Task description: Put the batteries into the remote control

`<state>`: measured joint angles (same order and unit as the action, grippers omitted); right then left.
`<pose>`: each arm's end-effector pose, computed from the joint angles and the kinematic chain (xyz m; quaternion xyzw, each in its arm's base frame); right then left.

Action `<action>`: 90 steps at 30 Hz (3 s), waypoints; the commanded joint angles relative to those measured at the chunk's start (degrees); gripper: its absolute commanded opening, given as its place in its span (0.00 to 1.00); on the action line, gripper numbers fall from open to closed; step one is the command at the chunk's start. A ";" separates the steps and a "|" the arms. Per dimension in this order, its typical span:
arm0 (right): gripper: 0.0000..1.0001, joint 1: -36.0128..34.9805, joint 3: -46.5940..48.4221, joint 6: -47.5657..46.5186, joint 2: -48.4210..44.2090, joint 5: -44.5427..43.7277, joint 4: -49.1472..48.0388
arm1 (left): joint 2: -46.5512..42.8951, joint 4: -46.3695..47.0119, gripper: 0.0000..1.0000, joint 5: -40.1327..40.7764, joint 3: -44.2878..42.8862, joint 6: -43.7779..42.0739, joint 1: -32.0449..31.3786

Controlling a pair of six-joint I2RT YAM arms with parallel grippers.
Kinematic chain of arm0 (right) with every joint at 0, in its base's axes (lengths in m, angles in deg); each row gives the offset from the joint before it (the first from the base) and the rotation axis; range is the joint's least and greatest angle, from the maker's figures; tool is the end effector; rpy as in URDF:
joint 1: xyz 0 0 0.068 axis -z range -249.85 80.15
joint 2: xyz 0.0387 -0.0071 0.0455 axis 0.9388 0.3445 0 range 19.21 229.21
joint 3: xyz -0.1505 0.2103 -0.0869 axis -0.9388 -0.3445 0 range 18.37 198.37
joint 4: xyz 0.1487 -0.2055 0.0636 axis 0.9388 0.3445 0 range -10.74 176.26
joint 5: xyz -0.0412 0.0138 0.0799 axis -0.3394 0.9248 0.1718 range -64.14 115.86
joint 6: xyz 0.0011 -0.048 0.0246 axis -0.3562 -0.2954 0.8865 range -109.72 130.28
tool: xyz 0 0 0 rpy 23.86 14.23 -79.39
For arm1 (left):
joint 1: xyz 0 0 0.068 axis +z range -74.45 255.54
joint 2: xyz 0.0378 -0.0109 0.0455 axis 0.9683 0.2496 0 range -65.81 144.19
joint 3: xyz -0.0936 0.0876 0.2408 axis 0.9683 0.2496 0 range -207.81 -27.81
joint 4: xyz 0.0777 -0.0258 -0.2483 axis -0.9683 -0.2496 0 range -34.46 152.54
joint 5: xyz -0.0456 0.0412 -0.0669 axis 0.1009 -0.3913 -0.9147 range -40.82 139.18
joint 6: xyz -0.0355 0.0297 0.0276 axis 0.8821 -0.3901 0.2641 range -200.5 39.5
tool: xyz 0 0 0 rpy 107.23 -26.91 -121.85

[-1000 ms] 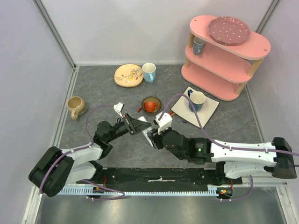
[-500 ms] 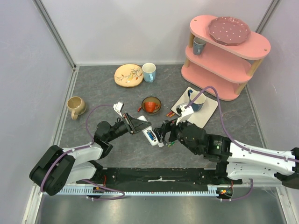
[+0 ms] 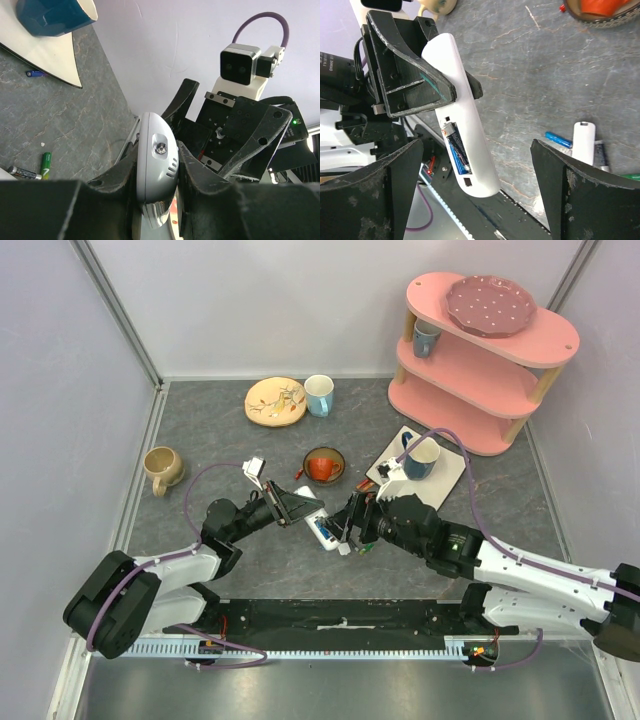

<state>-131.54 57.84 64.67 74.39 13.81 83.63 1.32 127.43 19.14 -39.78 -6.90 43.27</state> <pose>0.1126 0.1933 0.2842 0.0081 0.8172 0.4380 0.3746 0.1679 -0.1271 0.2076 -0.0343 0.6525 -0.6899 0.3117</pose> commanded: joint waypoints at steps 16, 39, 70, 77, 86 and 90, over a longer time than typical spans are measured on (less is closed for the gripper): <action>0.94 3.51 -5.01 11.17 1.77 5.11 -12.53 | -0.25 4.81 0.02 1.13 -1.39 -1.71 -0.25; 0.89 4.39 -5.80 12.76 4.24 6.43 -13.68 | -0.95 4.99 0.02 1.30 -1.30 -1.36 -0.16; 0.83 4.47 -8.88 14.43 3.97 7.66 -16.14 | -2.71 4.38 0.02 2.62 -2.54 -1.18 -0.16; 0.82 4.47 -9.75 14.87 3.88 8.10 -16.66 | -3.41 3.50 0.02 2.88 -2.97 -1.44 -0.07; 0.82 4.56 -10.72 15.13 3.45 8.71 -17.02 | -3.33 2.53 0.02 2.45 -4.55 -1.88 0.54; 0.82 4.47 -10.90 15.04 3.27 8.71 -17.02 | -3.41 2.44 0.02 2.09 -5.43 -1.88 1.25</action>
<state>-127.21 48.18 79.86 78.26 22.07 64.63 -0.60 125.46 20.08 -41.49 -7.53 43.45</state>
